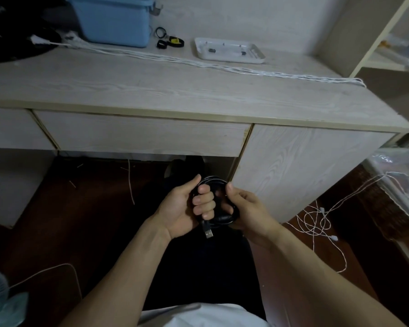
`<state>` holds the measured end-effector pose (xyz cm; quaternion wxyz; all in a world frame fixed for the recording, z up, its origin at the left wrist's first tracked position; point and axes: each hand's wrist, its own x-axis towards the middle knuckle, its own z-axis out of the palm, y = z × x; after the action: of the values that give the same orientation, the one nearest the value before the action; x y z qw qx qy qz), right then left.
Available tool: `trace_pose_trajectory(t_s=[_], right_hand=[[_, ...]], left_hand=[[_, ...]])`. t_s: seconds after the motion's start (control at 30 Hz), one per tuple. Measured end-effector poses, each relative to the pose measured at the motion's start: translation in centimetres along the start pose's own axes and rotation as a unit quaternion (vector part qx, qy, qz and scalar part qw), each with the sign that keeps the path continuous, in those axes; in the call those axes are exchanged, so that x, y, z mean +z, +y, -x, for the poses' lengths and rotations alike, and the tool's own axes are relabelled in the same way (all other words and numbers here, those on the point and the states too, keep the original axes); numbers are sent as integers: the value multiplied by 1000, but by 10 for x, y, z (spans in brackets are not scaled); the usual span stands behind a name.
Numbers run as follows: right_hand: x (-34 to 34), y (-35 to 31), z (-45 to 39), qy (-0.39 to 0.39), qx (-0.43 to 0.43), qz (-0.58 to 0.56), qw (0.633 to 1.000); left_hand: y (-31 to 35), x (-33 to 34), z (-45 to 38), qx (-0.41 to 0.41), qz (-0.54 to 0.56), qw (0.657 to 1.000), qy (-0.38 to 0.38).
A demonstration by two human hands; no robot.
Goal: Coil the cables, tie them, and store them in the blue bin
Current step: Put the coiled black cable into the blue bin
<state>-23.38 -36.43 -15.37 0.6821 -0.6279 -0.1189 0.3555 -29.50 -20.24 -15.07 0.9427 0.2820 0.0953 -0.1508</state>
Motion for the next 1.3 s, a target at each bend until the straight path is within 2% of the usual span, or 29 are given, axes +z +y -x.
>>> trace_pose_trajectory(t_s=[0.07, 0.17, 0.3, 0.4, 0.47, 0.57, 0.63, 0.73, 0.83, 0.93, 1.0, 1.07, 1.17, 1.23, 1.3], right_hand=[[0, 3, -2, 41, 10, -4, 999], [2, 8, -3, 83, 10, 8, 996], [12, 8, 0, 134, -35, 48, 989], [16, 7, -4, 191, -51, 68, 978], [16, 7, -5, 206, -25, 48, 977], [10, 2, -4, 144, 39, 37, 988], [4, -1, -5, 111, 0, 87, 990], [-11, -4, -6, 114, -81, 208, 968], [-31, -5, -5, 88, -49, 270, 958], [-47, -2, -7, 66, -26, 423, 903], [-46, 1, -8, 70, -11, 490, 869], [-39, 3, -7, 60, -20, 508, 859], [-27, 8, -2, -39, -68, 552, 830], [-19, 12, 1, -101, -98, 560, 817], [-14, 12, 3, -132, -126, 546, 818]], left_hand=[[-6, 3, 1, -1, 45, 999, -15], [-16, 8, -2, 14, 95, 995, 8], [-19, 11, -5, 31, 56, 996, 65], [-21, 15, -6, 46, 64, 994, 71], [-25, 17, -5, 47, 69, 994, 66], [-24, 16, -4, 48, 62, 991, 108], [-17, 12, -2, 63, 72, 985, 144], [-3, 4, -1, 117, 120, 972, 168], [12, -9, 0, 190, 192, 939, 213], [22, -23, 4, 256, 261, 897, 247], [25, -29, 5, 287, 270, 883, 257], [25, -30, 5, 304, 247, 881, 268], [23, -26, -1, 318, 189, 886, 280], [24, -23, -7, 317, 129, 895, 287], [22, -21, -12, 309, 33, 905, 291]])
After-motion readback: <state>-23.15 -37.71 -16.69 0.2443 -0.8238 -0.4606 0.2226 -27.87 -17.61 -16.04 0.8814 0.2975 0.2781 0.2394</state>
